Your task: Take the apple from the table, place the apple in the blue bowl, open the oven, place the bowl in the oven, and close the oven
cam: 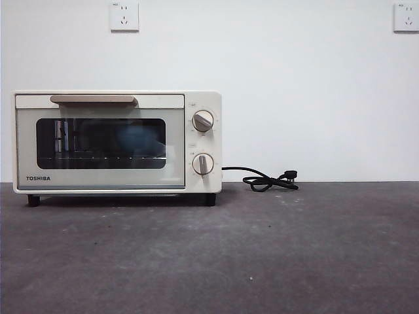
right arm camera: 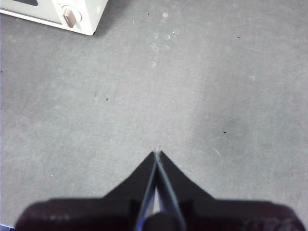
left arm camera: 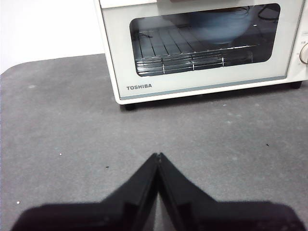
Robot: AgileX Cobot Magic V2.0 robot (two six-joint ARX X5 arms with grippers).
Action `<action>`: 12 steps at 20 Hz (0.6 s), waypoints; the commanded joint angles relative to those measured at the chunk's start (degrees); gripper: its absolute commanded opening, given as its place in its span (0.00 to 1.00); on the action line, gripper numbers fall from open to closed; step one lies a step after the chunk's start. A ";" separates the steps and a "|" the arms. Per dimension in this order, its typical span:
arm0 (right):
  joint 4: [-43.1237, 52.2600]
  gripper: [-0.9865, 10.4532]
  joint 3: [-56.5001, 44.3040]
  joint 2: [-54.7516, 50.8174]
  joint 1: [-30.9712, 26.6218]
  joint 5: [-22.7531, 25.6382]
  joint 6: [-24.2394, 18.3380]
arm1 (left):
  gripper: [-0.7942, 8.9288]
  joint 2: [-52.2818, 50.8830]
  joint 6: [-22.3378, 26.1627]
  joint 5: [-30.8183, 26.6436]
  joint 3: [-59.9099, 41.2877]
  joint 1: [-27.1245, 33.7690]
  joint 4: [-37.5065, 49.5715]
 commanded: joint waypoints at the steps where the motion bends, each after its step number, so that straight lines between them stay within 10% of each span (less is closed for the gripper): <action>1: 0.26 0.09 -0.37 0.09 0.04 0.07 0.68 | 0.08 0.00 -0.46 0.20 -0.61 -0.09 0.70; 12: 1.57 0.09 -0.66 -0.94 -1.68 6.36 -3.26 | 0.08 0.00 -0.46 0.20 -0.61 -0.09 0.70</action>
